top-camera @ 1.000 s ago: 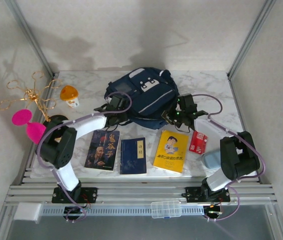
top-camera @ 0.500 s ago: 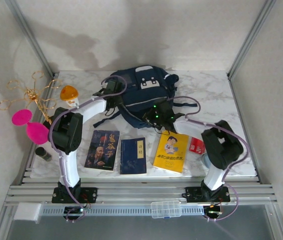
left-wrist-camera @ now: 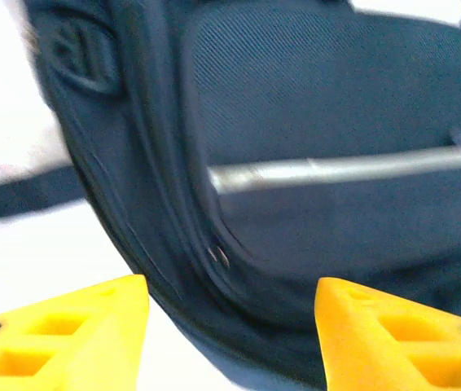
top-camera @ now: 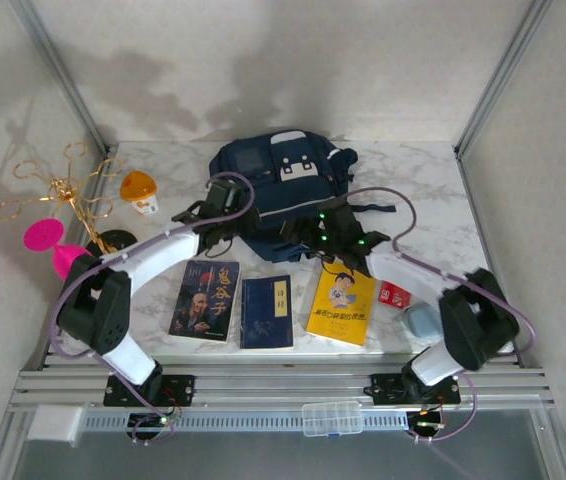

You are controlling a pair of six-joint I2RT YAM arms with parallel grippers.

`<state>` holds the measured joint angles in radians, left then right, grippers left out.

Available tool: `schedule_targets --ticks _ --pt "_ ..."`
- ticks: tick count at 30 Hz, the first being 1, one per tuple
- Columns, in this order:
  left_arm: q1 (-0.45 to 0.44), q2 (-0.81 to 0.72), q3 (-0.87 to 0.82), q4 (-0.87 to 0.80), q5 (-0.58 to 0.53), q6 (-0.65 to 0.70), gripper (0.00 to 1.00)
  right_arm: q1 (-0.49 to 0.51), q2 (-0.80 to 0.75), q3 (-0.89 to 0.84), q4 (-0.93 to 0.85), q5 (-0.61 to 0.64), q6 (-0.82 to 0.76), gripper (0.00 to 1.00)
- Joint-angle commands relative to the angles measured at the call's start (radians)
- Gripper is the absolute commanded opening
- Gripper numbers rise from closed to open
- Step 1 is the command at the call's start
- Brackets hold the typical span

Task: Pack the student bag
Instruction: Unzip the student bag at the top-center of the table, then pick up the pencil case from the center of the table.

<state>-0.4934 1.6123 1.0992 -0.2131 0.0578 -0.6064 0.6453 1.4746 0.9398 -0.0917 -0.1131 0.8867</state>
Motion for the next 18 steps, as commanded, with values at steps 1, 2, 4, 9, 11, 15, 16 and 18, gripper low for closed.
schedule_targets --ticks 1,2,4,9,11,15,16,18 --pt "-0.095 -0.047 -0.035 0.023 0.032 -0.054 0.57 -0.016 -0.135 -0.04 -0.175 0.075 -0.123 0.93" --pt "-0.119 -0.06 -0.051 0.034 0.04 -0.071 0.58 -0.031 -0.168 -0.051 -0.228 0.085 -0.133 0.94" --pt "-0.187 -0.092 -0.104 0.088 0.058 -0.118 0.58 -0.067 -0.257 -0.105 -0.303 0.082 -0.14 0.94" --pt "-0.357 -0.064 -0.146 0.153 0.074 -0.187 0.59 -0.17 -0.432 -0.235 -0.449 0.005 -0.127 0.95" --pt "-0.408 -0.038 -0.147 0.185 0.089 -0.206 0.59 -0.182 -0.48 -0.271 -0.485 -0.009 -0.13 0.95" --pt "-0.5 0.047 -0.108 0.199 0.058 -0.237 0.56 -0.229 -0.557 -0.379 -0.504 -0.068 -0.135 0.93" --pt "-0.515 0.067 -0.093 0.195 0.06 -0.236 0.54 -0.243 -0.568 -0.401 -0.5 -0.089 -0.14 0.93" --pt "-0.542 0.106 -0.065 0.175 0.041 -0.228 0.52 -0.272 -0.579 -0.435 -0.502 -0.112 -0.148 0.92"
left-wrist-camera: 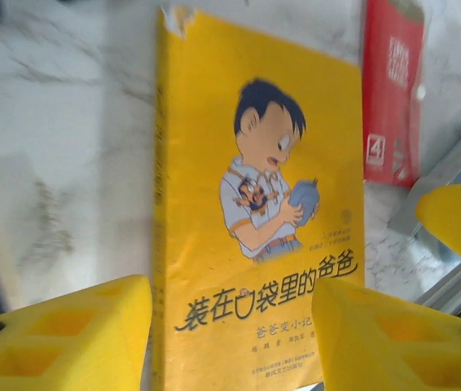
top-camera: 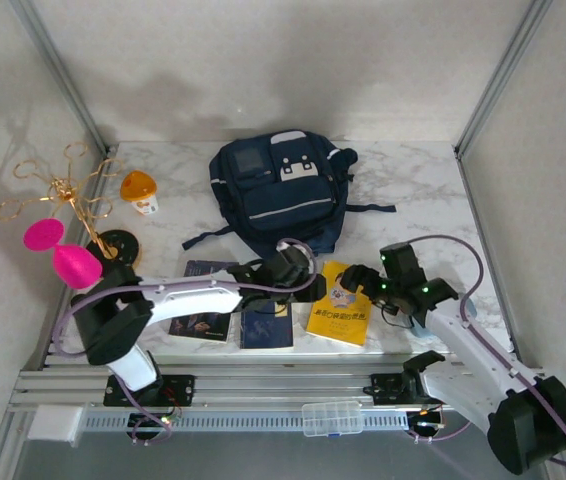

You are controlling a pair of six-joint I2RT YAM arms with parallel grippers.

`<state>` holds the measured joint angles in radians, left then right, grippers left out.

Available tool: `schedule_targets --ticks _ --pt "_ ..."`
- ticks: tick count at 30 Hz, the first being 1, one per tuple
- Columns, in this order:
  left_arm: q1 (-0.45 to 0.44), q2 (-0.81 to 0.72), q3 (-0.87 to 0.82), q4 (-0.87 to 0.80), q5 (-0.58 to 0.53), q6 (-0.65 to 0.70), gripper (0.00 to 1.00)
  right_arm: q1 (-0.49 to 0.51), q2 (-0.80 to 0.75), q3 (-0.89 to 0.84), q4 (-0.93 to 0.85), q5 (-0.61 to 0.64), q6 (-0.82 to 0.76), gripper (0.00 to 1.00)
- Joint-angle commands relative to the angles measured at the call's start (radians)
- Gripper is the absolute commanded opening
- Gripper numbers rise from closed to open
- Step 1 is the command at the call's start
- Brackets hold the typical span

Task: Pack the student bag
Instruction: Pick up the pencil case from the center of the table.

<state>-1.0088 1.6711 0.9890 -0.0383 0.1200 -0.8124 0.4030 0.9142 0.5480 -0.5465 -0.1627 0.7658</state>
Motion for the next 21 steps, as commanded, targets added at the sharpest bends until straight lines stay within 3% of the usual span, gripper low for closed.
schedule_targets --ticks 1,7,15,21 --pt "-0.031 0.055 0.043 -0.005 -0.042 -0.026 0.51 -0.037 -0.025 -0.053 -0.05 -0.061 -0.031 0.91" --pt "-0.023 0.125 0.033 -0.022 -0.102 -0.022 0.49 -0.062 -0.002 -0.11 0.006 -0.113 -0.036 0.88" --pt "-0.022 0.2 0.022 0.044 -0.074 -0.029 0.44 -0.062 0.044 -0.154 0.094 -0.21 -0.027 0.9" --pt "-0.022 0.226 0.028 0.027 -0.097 -0.029 0.38 -0.064 -0.013 -0.131 0.109 -0.298 -0.032 0.91"
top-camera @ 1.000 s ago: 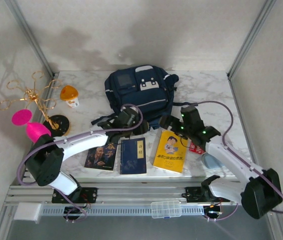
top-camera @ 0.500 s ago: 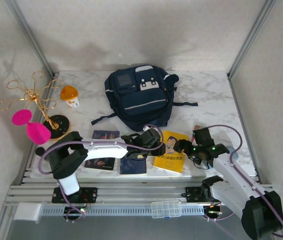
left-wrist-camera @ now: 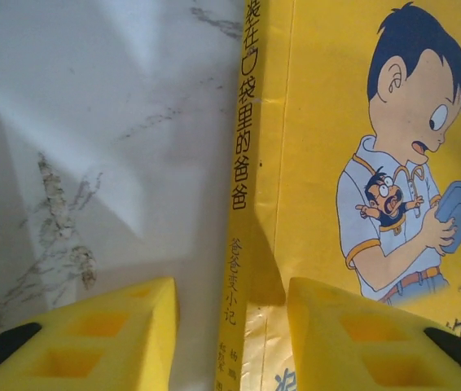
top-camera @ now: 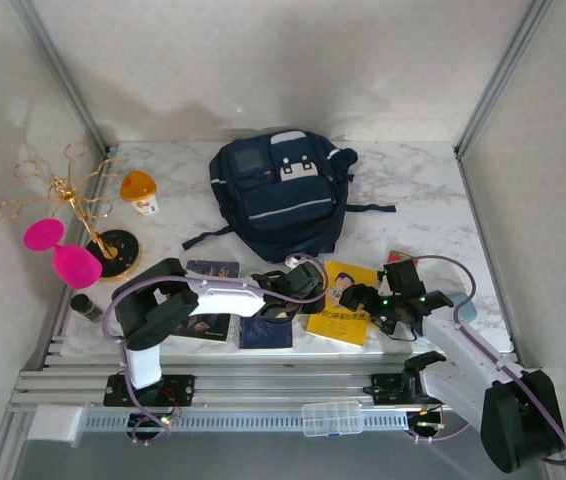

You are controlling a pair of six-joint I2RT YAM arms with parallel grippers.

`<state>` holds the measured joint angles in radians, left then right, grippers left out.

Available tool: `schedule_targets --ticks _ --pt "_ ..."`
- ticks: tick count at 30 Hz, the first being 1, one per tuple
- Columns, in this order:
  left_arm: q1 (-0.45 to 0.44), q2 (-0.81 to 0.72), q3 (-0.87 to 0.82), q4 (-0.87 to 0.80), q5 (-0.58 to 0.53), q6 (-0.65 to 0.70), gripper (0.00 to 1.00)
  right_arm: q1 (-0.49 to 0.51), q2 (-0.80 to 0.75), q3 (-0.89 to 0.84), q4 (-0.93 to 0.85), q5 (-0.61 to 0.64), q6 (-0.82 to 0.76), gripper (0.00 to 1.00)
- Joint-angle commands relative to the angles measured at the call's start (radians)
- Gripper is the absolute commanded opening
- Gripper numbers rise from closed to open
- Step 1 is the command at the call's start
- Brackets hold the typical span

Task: Pack the student bag
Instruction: Pick up the pencil case from the center of the table.

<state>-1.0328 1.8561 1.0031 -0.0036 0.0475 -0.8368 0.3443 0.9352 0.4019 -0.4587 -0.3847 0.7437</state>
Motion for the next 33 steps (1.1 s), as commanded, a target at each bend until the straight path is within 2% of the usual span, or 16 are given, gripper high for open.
schedule_targets --ticks 1,7,10,13,17,22,26,30,33 --pt "0.002 0.043 0.014 -0.008 -0.026 -0.004 0.38 -0.004 -0.043 0.024 0.014 -0.076 -0.013 0.92" --pt "0.002 0.046 -0.006 -0.001 -0.043 -0.02 0.37 -0.006 -0.061 0.07 -0.053 -0.051 -0.026 0.91" --pt "0.001 0.05 0.0 -0.02 -0.058 -0.025 0.36 -0.006 -0.075 0.081 -0.043 -0.093 -0.024 0.89" --pt "0.0 0.052 -0.004 -0.014 -0.06 -0.024 0.36 -0.006 -0.085 0.108 -0.07 -0.081 -0.046 0.82" --pt "0.0 0.065 0.009 -0.027 -0.048 -0.021 0.36 -0.006 -0.092 0.099 -0.058 -0.105 -0.055 0.64" --pt "0.0 0.072 0.015 -0.026 -0.045 -0.018 0.35 -0.007 -0.092 0.103 -0.095 -0.052 -0.077 0.44" --pt "0.0 0.067 0.023 -0.027 -0.046 -0.024 0.35 -0.009 -0.092 0.108 -0.09 -0.059 -0.074 0.27" --pt "0.002 0.054 0.031 -0.031 -0.049 -0.017 0.36 -0.009 -0.11 0.103 -0.075 -0.047 -0.062 0.12" --pt "0.004 0.028 0.046 -0.029 -0.05 -0.026 0.38 -0.011 -0.122 0.102 -0.031 -0.083 -0.043 0.04"
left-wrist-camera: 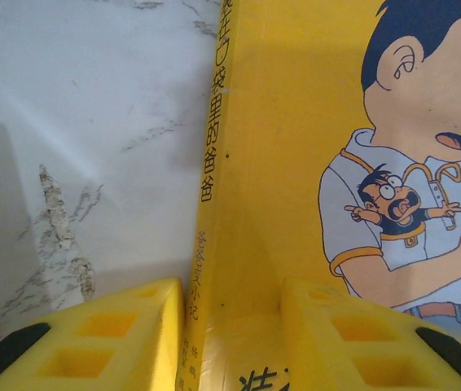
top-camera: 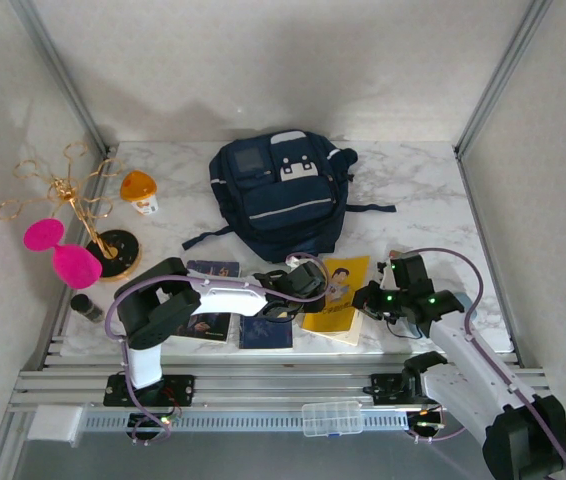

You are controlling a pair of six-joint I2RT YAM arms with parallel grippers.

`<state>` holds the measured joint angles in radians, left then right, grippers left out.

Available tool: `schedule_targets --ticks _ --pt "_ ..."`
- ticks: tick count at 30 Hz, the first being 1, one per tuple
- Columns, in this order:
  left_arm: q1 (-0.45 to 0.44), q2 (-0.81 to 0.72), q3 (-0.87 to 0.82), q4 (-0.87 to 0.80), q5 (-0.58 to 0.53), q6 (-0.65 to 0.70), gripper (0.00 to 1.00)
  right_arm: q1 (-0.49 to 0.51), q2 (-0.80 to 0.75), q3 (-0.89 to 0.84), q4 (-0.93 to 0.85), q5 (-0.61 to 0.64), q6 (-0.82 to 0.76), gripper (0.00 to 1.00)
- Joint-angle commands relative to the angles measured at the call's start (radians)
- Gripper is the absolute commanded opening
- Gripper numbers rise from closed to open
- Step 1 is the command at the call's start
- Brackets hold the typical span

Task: Pack the student bag
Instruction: Pick up the pencil case from the center of the table.

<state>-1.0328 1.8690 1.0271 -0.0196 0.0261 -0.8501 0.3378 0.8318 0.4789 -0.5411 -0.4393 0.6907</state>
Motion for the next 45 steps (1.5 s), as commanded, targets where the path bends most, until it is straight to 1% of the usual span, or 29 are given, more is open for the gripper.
schedule_targets --ticks 1,2,6,8,10,12,16,19,22,25,27,35,39,43,45 --pt "0.005 0.0 0.022 0.0 -0.028 -0.015 0.39 -0.004 -0.024 0.03 0.06 -0.032 0.01 0.02" --pt "0.008 -0.018 0.022 0.011 -0.027 -0.018 0.41 -0.005 -0.032 0.037 0.068 -0.032 0.006 0.0" --pt "0.034 -0.126 -0.016 0.054 -0.011 -0.032 0.5 -0.004 -0.077 0.067 0.112 -0.066 -0.012 0.0" --pt "0.056 -0.224 -0.065 0.081 -0.009 -0.037 0.56 -0.005 -0.086 0.102 0.119 -0.084 -0.031 0.0" --pt "0.089 -0.307 -0.127 0.123 0.015 -0.032 0.59 -0.004 -0.082 0.143 0.119 -0.095 -0.055 0.0" --pt "0.142 -0.395 -0.191 0.169 0.071 -0.026 0.65 -0.004 -0.064 0.187 0.119 -0.125 -0.073 0.0" --pt "0.259 -0.548 -0.319 0.28 0.215 -0.035 0.83 -0.004 -0.015 0.292 0.129 -0.215 -0.099 0.0" --pt "0.326 -0.605 -0.359 0.319 0.309 -0.014 0.92 -0.004 0.017 0.364 0.148 -0.283 -0.123 0.0" --pt "0.384 -0.631 -0.377 0.341 0.393 -0.018 0.99 -0.003 0.063 0.426 0.217 -0.365 -0.099 0.0" --pt "0.427 -0.642 -0.418 0.49 0.468 -0.057 0.99 -0.001 0.096 0.458 0.285 -0.421 -0.079 0.0" --pt "0.437 -0.637 -0.433 0.572 0.511 -0.083 0.99 -0.001 0.114 0.474 0.32 -0.445 -0.072 0.0" --pt "0.438 -0.596 -0.472 0.907 0.589 -0.217 0.99 0.009 0.163 0.472 0.516 -0.56 0.009 0.0" --pt "0.433 -0.586 -0.455 0.89 0.592 -0.23 0.99 0.013 0.17 0.476 0.548 -0.573 0.017 0.0" --pt "0.426 -0.584 -0.431 0.832 0.586 -0.226 0.99 0.023 0.175 0.45 0.576 -0.579 0.009 0.0" --pt "0.419 -0.589 -0.429 0.851 0.589 -0.246 0.97 0.025 0.185 0.432 0.58 -0.585 0.006 0.0"
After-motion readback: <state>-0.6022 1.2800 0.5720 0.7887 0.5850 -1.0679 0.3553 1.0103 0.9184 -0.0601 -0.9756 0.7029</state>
